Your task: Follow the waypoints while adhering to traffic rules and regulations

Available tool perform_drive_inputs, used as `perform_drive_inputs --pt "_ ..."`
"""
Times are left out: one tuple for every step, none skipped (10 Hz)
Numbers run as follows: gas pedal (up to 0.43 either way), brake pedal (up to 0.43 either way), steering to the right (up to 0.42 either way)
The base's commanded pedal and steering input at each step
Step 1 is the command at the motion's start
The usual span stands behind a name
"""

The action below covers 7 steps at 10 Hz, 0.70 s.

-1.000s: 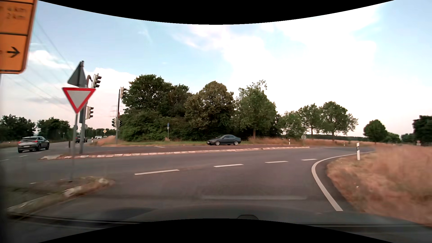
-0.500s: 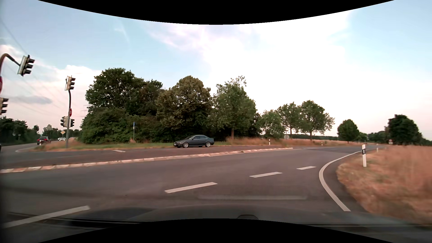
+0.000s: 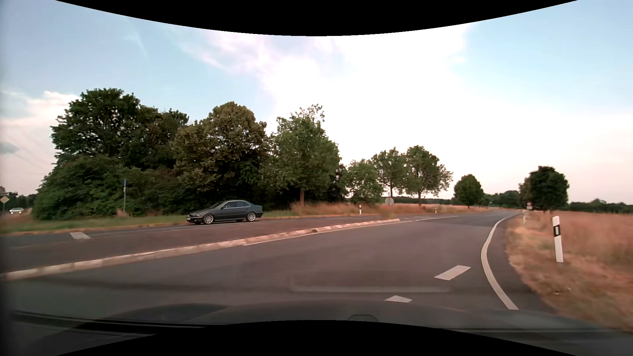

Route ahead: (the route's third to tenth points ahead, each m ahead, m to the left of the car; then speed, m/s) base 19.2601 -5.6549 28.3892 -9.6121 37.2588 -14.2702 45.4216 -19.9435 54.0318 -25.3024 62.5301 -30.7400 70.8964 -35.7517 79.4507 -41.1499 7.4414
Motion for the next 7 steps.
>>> perform_drive_inputs --pt "0.197 0.0 0.157" --pt "0.22 0.0 0.156" --pt "0.22 0.0 0.156" --pt "0.24 0.0 0.156" --pt "0.24 0.0 0.156" --pt "0.24 0.0 0.155" --pt "0.24 0.0 0.155"
